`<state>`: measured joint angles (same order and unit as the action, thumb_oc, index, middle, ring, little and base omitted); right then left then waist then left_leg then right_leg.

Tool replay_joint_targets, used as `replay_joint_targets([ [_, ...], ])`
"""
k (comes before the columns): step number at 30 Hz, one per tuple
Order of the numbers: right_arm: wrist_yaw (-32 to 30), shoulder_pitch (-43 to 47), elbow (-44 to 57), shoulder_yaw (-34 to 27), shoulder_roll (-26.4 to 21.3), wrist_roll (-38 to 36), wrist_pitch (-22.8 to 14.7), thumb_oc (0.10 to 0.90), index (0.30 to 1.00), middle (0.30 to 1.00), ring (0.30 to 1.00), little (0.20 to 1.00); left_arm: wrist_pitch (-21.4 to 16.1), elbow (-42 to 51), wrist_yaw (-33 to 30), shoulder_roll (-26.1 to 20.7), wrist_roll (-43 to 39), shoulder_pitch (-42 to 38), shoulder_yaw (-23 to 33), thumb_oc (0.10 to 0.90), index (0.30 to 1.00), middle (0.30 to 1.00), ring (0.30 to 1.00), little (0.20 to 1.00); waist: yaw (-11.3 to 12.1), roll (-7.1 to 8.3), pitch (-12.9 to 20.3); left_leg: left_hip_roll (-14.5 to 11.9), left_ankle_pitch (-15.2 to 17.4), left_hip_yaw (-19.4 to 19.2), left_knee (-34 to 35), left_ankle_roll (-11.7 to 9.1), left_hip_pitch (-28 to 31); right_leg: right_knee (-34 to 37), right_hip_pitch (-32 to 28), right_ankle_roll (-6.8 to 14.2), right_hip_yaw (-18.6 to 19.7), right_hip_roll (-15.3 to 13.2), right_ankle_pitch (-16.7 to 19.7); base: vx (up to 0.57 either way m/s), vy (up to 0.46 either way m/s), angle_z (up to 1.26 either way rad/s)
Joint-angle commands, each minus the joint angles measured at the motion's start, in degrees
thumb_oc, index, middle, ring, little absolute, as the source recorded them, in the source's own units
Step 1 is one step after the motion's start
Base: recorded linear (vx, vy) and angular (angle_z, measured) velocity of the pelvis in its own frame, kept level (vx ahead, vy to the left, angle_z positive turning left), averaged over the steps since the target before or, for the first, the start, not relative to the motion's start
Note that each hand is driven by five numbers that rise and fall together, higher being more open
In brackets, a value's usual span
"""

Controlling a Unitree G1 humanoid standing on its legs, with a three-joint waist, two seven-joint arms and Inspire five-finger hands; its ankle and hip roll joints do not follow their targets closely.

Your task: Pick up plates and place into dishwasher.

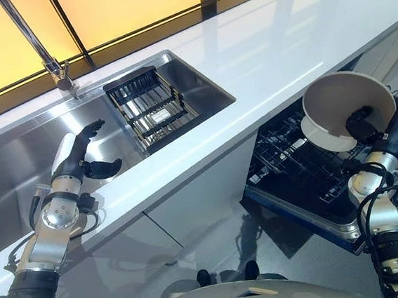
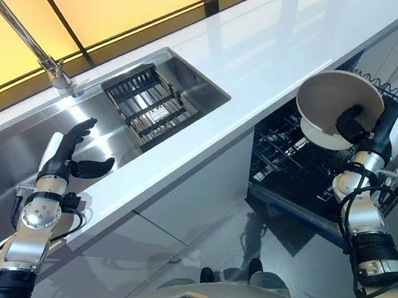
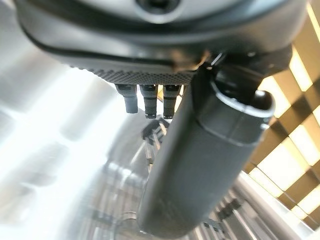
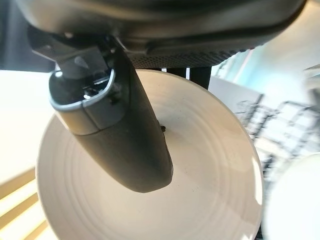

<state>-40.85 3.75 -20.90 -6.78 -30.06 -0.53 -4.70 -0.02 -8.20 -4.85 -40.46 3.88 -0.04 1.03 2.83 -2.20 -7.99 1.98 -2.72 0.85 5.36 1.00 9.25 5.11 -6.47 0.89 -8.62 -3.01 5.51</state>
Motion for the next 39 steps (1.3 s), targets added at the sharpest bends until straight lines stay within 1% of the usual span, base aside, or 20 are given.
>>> replay_joint_targets([
  [1,-1.58,2.46,-0.35,-1.50,-4.45,4.08,-2.52,0.100,0.300,0.300,0.300,0.200,-3.06,0.11,-4.55,-3.70,-2.27,-2.98,5.69,0.800,0.900,0.900,0.900,0.900,0.47,0.98,4.36,0.08,3.93,-2.90,-2.03,-0.29,-1.20,-3.96,-1.26,3.55,-1.23,0.09,-6.34,0.07,-0.025,0.08],
  [6,-1.73,2.75,-4.79,-0.61,-5.55,3.94,-0.06,0.100,0.300,0.300,0.300,0.200,-3.16,0.52,-4.25,-3.97,-3.04,-3.10,5.41,0.800,0.900,0.900,0.900,0.900,1.03,0.74,3.57,0.15,3.82,-2.00,-2.38,-0.37,-1.45,-4.38,-1.25,3.54,-1.72,-0.09,-6.51,0.06,-0.020,0.12],
  [11,-1.33,4.40,-8.97,1.18,-7.05,3.70,3.52,0.100,0.300,0.300,0.300,0.200,-2.93,1.28,-4.24,-4.17,-3.77,-3.69,4.35,0.800,0.900,0.900,0.900,0.900,1.89,0.22,2.62,0.24,3.51,-0.95,-3.01,-0.63,-2.35,-5.04,-0.85,3.52,-2.56,-0.61,-6.72,0.04,0.006,0.12],
  [14,-0.34,6.07,-11.84,2.74,-8.04,3.65,6.57,0.100,0.300,0.300,0.300,0.200,-2.65,1.83,-4.07,-4.23,-4.01,-4.35,3.49,0.800,0.900,0.900,0.900,0.900,2.64,-0.17,1.81,0.32,3.22,-0.11,-3.33,-0.79,-3.08,-5.50,-0.45,3.52,-3.30,-0.97,-6.80,0.02,0.016,0.10],
  [16,-0.16,6.87,-13.89,4.18,-8.71,4.22,7.83,0.100,0.300,0.300,0.300,0.200,-2.40,2.37,-3.61,-4.55,-4.05,-4.31,3.20,0.800,0.900,0.900,0.900,0.900,3.15,-0.27,1.47,0.44,3.04,0.38,-3.29,-0.84,-3.17,-5.48,-0.64,3.50,-3.69,-1.10,-6.83,0.04,0.014,0.19],
  [21,1.28,8.98,-15.11,7.39,-10.11,7.05,13.27,0.100,0.300,0.300,0.300,0.200,-2.19,3.08,-3.03,-5.01,-4.23,-3.84,2.44,0.800,0.900,0.900,0.900,0.900,4.10,-0.42,0.91,0.57,2.90,1.51,-3.54,-0.88,-3.32,-5.84,-0.90,3.48,-4.09,-1.42,-7.05,0.05,0.022,0.16],
  [23,1.58,9.26,-15.10,8.10,-10.29,8.11,13.94,0.100,0.300,0.300,0.300,0.200,-2.28,3.14,-2.94,-5.08,-4.46,-3.73,2.43,0.800,0.900,0.900,0.900,0.900,4.22,-0.43,0.76,0.61,2.90,1.76,-3.62,-0.84,-3.34,-5.95,-0.90,3.50,-4.06,-1.47,-7.11,0.04,0.024,0.15],
  [25,2.56,9.67,-14.32,9.18,-10.51,9.60,15.40,0.100,0.300,0.300,0.300,0.200,-1.86,3.67,-2.68,-5.02,-4.34,-3.79,2.21,0.800,0.900,0.900,0.900,0.900,4.38,-0.31,0.60,0.67,2.86,2.16,-3.69,-0.69,-3.41,-6.14,-0.81,3.56,-3.98,-1.50,-7.12,0.03,0.017,0.17],
  [29,3.38,10.23,-13.01,11.10,-9.70,9.72,15.55,0.100,0.300,0.300,0.300,0.200,-1.76,3.94,-2.42,-4.69,-4.21,-3.74,1.70,0.800,0.900,0.900,0.900,0.900,4.56,-0.11,0.38,0.78,2.90,2.35,-3.71,-0.39,-3.33,-6.36,-0.75,3.70,-3.70,-1.52,-7.07,0.02,0.011,0.05],
  [30,3.41,10.38,-12.84,11.29,-9.51,9.13,15.09,0.525,0.665,0.665,0.665,0.625,-1.92,3.81,-2.25,-4.59,-4.07,-3.71,1.68,0.800,0.900,0.900,0.900,0.900,4.59,-0.05,0.31,0.78,2.91,2.34,-3.71,-0.34,-3.28,-6.41,-0.77,3.74,-3.65,-1.53,-7.05,0.00,0.000,0.00],
  [31,3.34,10.35,-12.27,11.32,-9.19,8.13,14.19,0.800,0.900,0.900,0.900,0.900,-1.93,3.85,-2.00,-4.51,-3.97,-3.66,1.67,0.800,0.900,0.900,0.900,0.900,4.57,0.02,0.28,0.80,2.93,2.34,-3.63,-0.25,-3.18,-6.46,-0.78,3.80,-3.58,-1.53,-7.03,0.00,0.000,0.00],
  [33,2.31,9.77,-9.78,10.95,-8.51,7.30,12.65,0.800,0.900,0.900,0.900,0.900,-1.96,4.03,-1.57,-4.33,-3.62,-3.34,1.88,0.800,0.900,0.900,0.900,0.900,4.35,0.13,0.22,0.77,3.02,2.14,-3.42,-0.11,-2.85,-6.61,-0.79,3.96,-3.40,-1.54,-7.07,0.00,0.000,0.00],
  [34,1.46,8.92,-6.45,10.08,-7.87,6.94,12.22,0.800,0.900,0.900,0.900,0.900,-2.18,4.07,-1.62,-4.16,-3.34,-2.92,2.07,0.800,0.900,0.900,0.900,0.900,4.04,0.19,0.14,0.76,3.12,1.87,-3.29,0.10,-2.65,-6.72,-0.72,4.06,-3.16,-1.51,-7.09,0.00,0.000,0.00],
  [35,1.22,8.76,-5.95,9.95,-7.75,6.87,12.05,0.800,0.900,0.900,0.900,0.900,-2.20,4.10,-1.61,-4.14,-3.32,-2.86,2.10,0.800,0.900,0.900,0.900,0.900,4.00,0.20,0.13,0.76,3.13,1.83,-3.27,0.13,-2.62,-6.75,-0.70,4.07,-3.12,-1.51,-7.09,0.00,0.000,0.00],
  [39,-1.06,5.62,4.89,5.89,-5.90,7.49,8.68,0.800,0.900,0.900,0.900,0.900,-2.62,4.20,-1.60,-3.43,-2.80,-1.55,3.51,0.800,0.900,0.900,0.900,0.900,2.48,0.40,0.08,0.74,3.60,0.74,-3.05,0.66,-2.00,-7.00,-0.34,4.43,-2.05,-1.31,-7.07,0.00,0.002,-0.01],
])
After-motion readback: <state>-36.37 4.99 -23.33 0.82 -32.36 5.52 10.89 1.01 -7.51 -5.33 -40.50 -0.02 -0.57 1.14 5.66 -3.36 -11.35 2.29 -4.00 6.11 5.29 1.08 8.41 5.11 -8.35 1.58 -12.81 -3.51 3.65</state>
